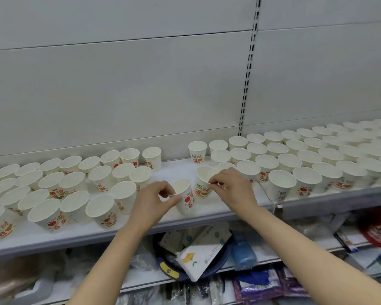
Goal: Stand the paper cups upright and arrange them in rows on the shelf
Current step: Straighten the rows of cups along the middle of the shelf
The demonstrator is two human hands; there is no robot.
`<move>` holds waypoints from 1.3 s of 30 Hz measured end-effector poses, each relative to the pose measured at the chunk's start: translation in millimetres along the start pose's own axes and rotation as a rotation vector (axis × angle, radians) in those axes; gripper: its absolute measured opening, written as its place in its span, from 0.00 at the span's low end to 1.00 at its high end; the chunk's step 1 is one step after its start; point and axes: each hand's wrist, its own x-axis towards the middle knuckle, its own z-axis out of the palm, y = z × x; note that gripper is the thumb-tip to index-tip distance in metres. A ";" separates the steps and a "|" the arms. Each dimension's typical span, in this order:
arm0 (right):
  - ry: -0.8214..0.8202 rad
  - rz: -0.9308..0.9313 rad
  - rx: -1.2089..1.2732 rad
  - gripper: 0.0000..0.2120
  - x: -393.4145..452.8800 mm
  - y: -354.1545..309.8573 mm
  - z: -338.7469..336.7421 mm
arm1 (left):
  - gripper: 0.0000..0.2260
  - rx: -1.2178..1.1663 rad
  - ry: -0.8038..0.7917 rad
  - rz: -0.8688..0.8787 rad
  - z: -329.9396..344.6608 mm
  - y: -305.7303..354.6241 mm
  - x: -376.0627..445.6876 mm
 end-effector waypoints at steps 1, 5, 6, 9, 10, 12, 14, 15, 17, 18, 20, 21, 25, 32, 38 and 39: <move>0.010 0.011 0.007 0.03 -12.6 11.0 -14.5 | 0.07 -0.022 -0.018 0.010 9.9 8.2 2.1; 0.017 0.026 0.012 0.03 -48.1 53.9 -63.7 | 0.08 -0.076 -0.105 0.037 47.0 39.1 11.8; 0.010 0.043 0.001 0.03 -51.9 65.5 -71.5 | 0.08 -0.074 -0.119 0.046 55.9 45.5 13.9; -0.028 0.067 -0.052 0.03 -57.9 90.7 -85.7 | 0.08 -0.053 -0.141 0.074 76.9 59.6 17.2; -0.035 0.061 -0.065 0.03 -58.5 95.1 -88.7 | 0.08 -0.039 -0.144 0.081 82.1 62.7 18.3; -0.032 0.027 -0.092 0.03 -59.0 100.1 -92.4 | 0.09 -0.001 -0.143 0.095 88.5 66.9 20.4; -0.023 -0.027 -0.120 0.04 -57.6 103.7 -92.7 | 0.09 0.055 -0.136 0.113 91.1 71.0 22.8; -0.020 -0.055 -0.127 0.04 -56.3 105.2 -91.2 | 0.09 0.088 -0.132 0.125 91.4 73.0 24.0; -0.022 -0.106 -0.134 0.05 -53.5 108.3 -86.9 | 0.08 0.145 -0.130 0.147 91.6 76.4 26.2; -0.028 -0.130 -0.136 0.05 -52.1 109.5 -84.9 | 0.08 0.171 -0.132 0.156 91.4 78.3 27.0; -0.038 -0.171 -0.145 0.04 -49.5 109.9 -82.6 | 0.07 0.227 -0.140 0.170 91.7 81.3 28.5; -0.036 -0.188 -0.151 0.03 -48.1 110.0 -82.5 | 0.07 0.252 -0.144 0.172 92.1 82.0 29.4; -0.015 -0.224 -0.174 0.03 -42.8 108.5 -82.4 | 0.05 0.300 -0.129 0.167 94.1 83.1 32.3; -0.022 -0.216 -0.176 0.03 -40.7 111.7 -82.7 | 0.04 0.314 -0.122 0.154 98.3 83.8 33.5; -0.092 -0.170 -0.201 0.02 -36.3 113.4 -81.3 | 0.10 0.365 -0.111 0.194 99.4 88.6 31.7; -0.097 -0.156 -0.203 0.02 -36.2 113.6 -81.3 | 0.12 0.371 -0.103 0.209 100.7 90.2 30.8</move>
